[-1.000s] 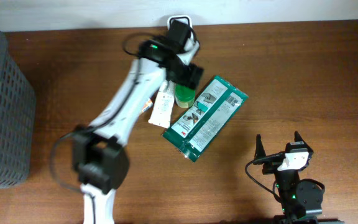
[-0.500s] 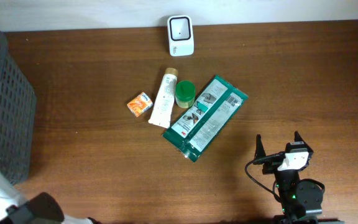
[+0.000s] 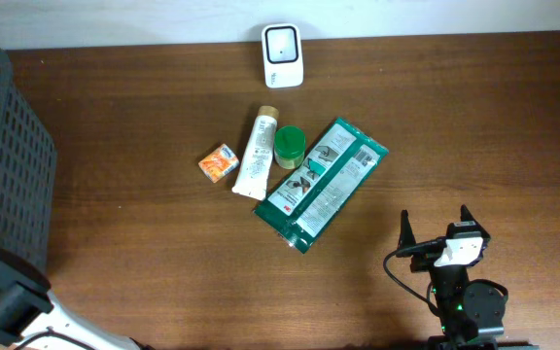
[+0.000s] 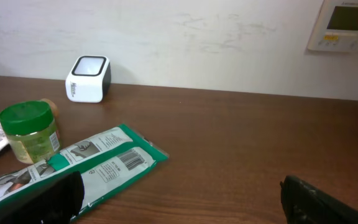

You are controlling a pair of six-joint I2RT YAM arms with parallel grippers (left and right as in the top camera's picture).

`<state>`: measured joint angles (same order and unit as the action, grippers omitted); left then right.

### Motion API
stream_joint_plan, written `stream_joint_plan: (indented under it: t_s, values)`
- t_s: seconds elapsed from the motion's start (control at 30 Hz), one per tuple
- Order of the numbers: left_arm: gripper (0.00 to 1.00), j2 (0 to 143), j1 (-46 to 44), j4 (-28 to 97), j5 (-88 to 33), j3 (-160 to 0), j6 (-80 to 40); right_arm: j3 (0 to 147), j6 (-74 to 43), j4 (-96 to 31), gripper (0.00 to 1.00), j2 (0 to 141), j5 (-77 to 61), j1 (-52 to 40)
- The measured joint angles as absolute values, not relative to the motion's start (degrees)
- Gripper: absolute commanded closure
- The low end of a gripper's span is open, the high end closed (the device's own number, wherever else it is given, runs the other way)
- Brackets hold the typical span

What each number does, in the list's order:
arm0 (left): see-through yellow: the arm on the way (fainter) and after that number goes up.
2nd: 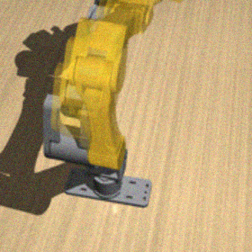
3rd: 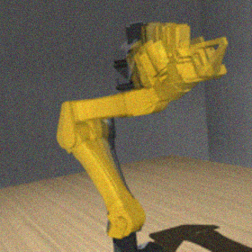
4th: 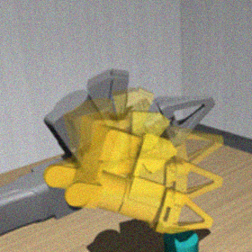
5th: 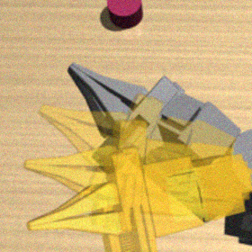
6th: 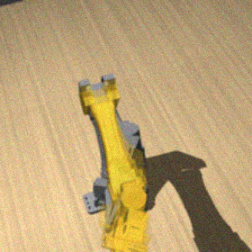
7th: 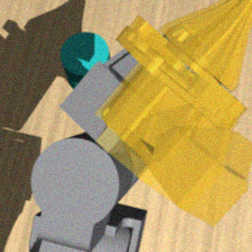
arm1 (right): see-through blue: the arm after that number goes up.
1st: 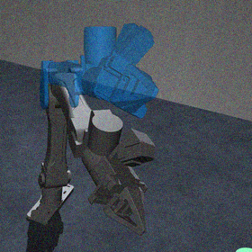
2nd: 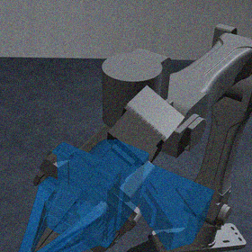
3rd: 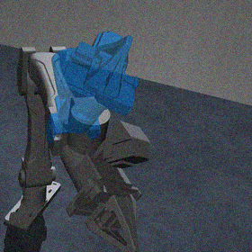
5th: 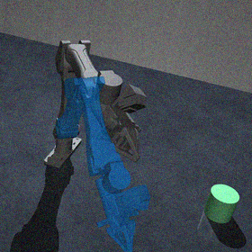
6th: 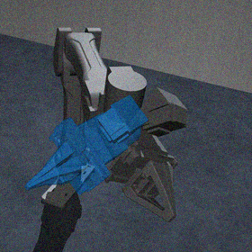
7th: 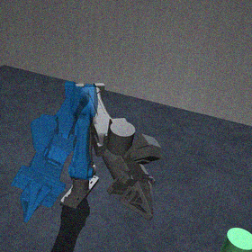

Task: Scan the item barcode
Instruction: 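Grasp the light green wipes pouch in the basket with left gripper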

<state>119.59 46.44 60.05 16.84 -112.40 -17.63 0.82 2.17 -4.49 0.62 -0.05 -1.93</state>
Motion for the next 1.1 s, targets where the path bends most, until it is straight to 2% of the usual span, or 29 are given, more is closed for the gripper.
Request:
stream_joint_plan:
  t_s: [0.2, 0.5, 0.53, 0.63, 0.67, 0.83, 1.0, 1.1]
  values:
    - [0.18, 121.45, 47.77, 43.75, 19.03, -104.42, -3.31, 0.82, 2.2, -4.49, 0.02, 0.62, -0.05, -1.93]
    - [0.19, 129.43, 47.77, 43.24, 19.73, -103.61, 10.04, 0.82, 2.22, -4.49, 0.02, 0.62, -0.05, -1.93]
    - [0.26, 129.45, 47.77, 43.51, 19.79, -103.72, 10.35, 0.82, 2.17, -4.49, 0.02, 0.62, -0.05, -1.93]
    - [0.67, 129.84, 47.77, 44.1, 20.03, -104.05, 11.14, 0.82, 2.24, -4.49, 0.02, 0.62, -0.05, -1.93]
    - [0.73, 130.15, 47.79, 44.64, 20.69, -104.09, 11.55, 0.82, 2.2, -4.49, 0.02, 0.62, -0.05, -1.93]
    - [0.89, 130.3, 47.88, 45.47, 22.02, -104.53, 12.62, 0.82, 2.17, -4.49, 0.02, 0.62, -0.05, -1.93]
    - [0.92, 130.3, 47.81, 50.59, 21.3, -106.32, 11.46, 0.82, 2.17, -4.49, 0.02, 0.62, -0.05, -1.93]
    - [0.9, 129.64, 47.97, 51.88, 18.17, -106.74, 10.63, 0.82, 2.2, -4.49, 0.02, 0.62, -0.05, -1.93]
